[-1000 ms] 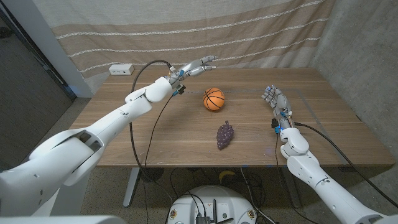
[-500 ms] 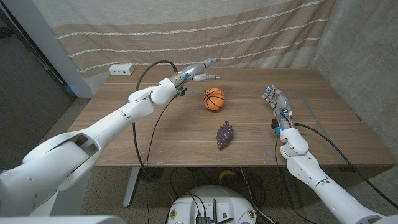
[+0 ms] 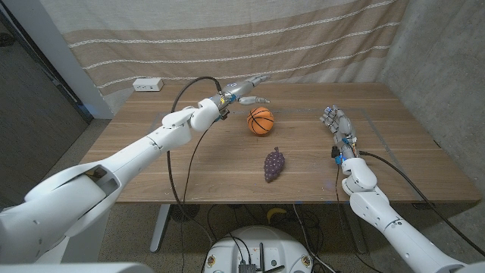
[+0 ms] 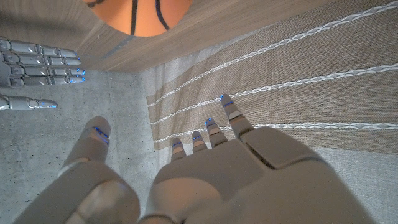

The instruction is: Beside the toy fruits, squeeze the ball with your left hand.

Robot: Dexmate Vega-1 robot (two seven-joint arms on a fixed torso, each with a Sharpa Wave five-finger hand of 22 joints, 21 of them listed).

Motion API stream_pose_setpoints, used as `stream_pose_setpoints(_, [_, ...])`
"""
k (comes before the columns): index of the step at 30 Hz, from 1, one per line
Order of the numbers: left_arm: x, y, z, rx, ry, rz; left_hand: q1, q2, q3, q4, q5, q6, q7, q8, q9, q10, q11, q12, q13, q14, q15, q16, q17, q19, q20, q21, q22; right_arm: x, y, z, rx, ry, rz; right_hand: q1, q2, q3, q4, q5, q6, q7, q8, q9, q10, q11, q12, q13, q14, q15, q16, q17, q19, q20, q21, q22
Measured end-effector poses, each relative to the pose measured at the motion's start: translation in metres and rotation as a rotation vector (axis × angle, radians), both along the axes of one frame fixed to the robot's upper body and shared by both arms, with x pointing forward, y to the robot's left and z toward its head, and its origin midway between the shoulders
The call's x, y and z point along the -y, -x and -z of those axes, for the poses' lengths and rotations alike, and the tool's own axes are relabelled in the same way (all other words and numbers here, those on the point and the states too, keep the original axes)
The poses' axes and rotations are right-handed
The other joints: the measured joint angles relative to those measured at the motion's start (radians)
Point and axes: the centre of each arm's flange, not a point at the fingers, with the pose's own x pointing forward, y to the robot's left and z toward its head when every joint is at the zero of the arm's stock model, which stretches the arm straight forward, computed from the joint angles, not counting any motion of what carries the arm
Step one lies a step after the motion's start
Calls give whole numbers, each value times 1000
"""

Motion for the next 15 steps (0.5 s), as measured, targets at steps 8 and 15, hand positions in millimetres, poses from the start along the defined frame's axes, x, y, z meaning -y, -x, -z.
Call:
stream_pose_setpoints(8, [3, -3, 5, -31, -21, -4, 5, -5, 0, 0, 0, 0, 0, 4, 0, 0, 0, 0, 0, -2, 2, 0, 0, 0, 0, 0, 0, 0, 0, 3, -2, -4, -2, 0, 0, 3, -3, 0, 2, -2, 0, 0, 0, 0, 0, 3, 0, 0, 0, 0, 0, 0, 0, 0])
stream_pose_setpoints(15, [6, -6, 10, -59, -34, 1, 15, -4, 0, 0, 0, -3, 4, 8, 0, 0, 0, 0, 0, -5, 5, 0, 0, 0, 0, -8, 0, 0, 1, 4, -1, -5, -5, 0, 0, 0, -9, 0, 2, -2, 0, 0, 0, 0, 0, 5, 0, 0, 0, 0, 0, 0, 0, 0])
